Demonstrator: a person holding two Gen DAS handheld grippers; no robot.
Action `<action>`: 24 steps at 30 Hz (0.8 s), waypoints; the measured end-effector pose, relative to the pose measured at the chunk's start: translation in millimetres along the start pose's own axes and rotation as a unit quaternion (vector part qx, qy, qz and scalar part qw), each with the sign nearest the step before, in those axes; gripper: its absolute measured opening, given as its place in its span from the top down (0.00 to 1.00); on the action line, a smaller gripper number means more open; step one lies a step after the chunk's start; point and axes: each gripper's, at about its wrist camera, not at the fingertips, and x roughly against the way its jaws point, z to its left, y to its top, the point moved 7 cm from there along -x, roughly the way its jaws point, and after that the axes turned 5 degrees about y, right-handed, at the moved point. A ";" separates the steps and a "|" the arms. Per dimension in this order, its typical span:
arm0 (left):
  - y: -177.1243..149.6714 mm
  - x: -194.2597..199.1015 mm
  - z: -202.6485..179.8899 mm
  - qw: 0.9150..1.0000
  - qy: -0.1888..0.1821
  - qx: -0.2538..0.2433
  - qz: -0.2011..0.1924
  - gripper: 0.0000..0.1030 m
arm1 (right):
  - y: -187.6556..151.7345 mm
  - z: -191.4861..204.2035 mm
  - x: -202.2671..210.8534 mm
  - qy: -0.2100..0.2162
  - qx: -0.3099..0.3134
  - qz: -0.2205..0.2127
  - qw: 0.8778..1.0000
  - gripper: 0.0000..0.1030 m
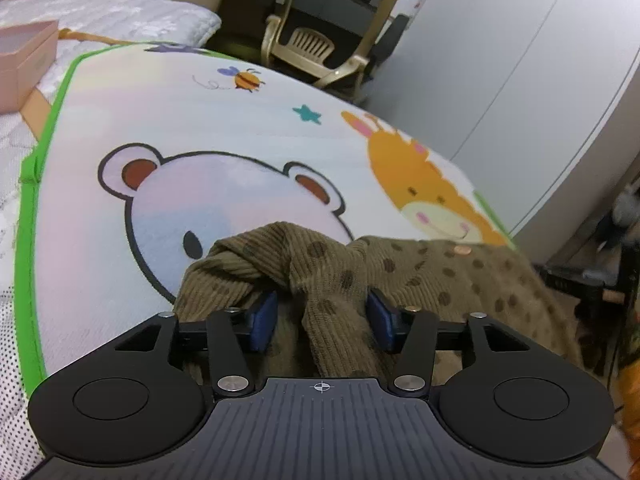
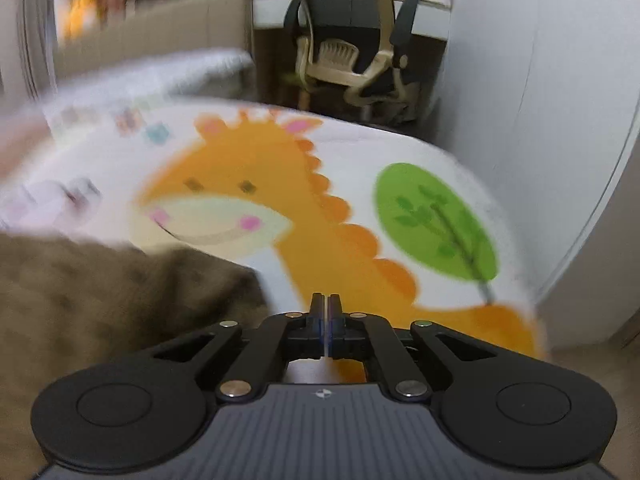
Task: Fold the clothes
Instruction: 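Open both grippers and lay the folded dress flat on the mat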
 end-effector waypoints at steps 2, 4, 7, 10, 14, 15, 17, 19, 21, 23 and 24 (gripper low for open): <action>2.0 5.1 2.8 1.000 -0.021 0.021 -0.003 0.25 | 0.5 4.2 13.5 0.060 -0.055 -0.013 0.997 0.52; 4.1 9.7 8.7 0.998 -0.039 0.051 -0.007 0.24 | -0.8 12.8 17.6 0.118 -0.105 -0.015 0.987 0.38; 3.9 11.6 18.0 0.994 -0.059 0.093 0.001 0.17 | -4.1 28.1 1.3 0.177 -0.160 0.012 0.971 0.35; 0.7 2.8 21.3 0.989 -0.088 0.118 0.034 0.09 | -7.6 44.1 -25.2 0.212 -0.185 0.044 0.959 0.33; 21.2 -20.0 17.0 0.990 -0.087 0.102 0.042 0.09 | 11.7 64.6 -46.9 0.214 -0.154 0.023 0.964 0.30; 31.1 -28.1 16.0 0.991 -0.080 0.098 0.040 0.09 | 20.2 67.3 -51.2 0.202 -0.139 0.009 0.969 0.31; 53.1 -39.4 11.8 0.996 -0.056 0.075 0.013 0.09 | 39.4 68.9 -58.9 0.161 -0.099 -0.030 0.982 0.38; 76.2 -48.5 6.8 0.998 -0.027 0.045 -0.022 0.12 | 57.4 67.7 -64.9 0.115 -0.061 -0.062 0.989 0.39; 97.3 -55.9 2.1 0.998 0.004 0.015 -0.054 0.12 | 72.0 65.7 -69.0 0.057 -0.010 -0.081 0.995 0.39; 107.4 -57.2 -1.2 0.997 0.033 -0.014 -0.072 0.11 | 78.3 62.9 -71.0 -0.010 0.041 -0.073 0.996 0.34; 107.5 -53.6 -2.4 0.996 0.039 -0.025 -0.074 0.11 | 79.7 60.7 -69.4 -0.043 0.061 -0.072 0.995 0.29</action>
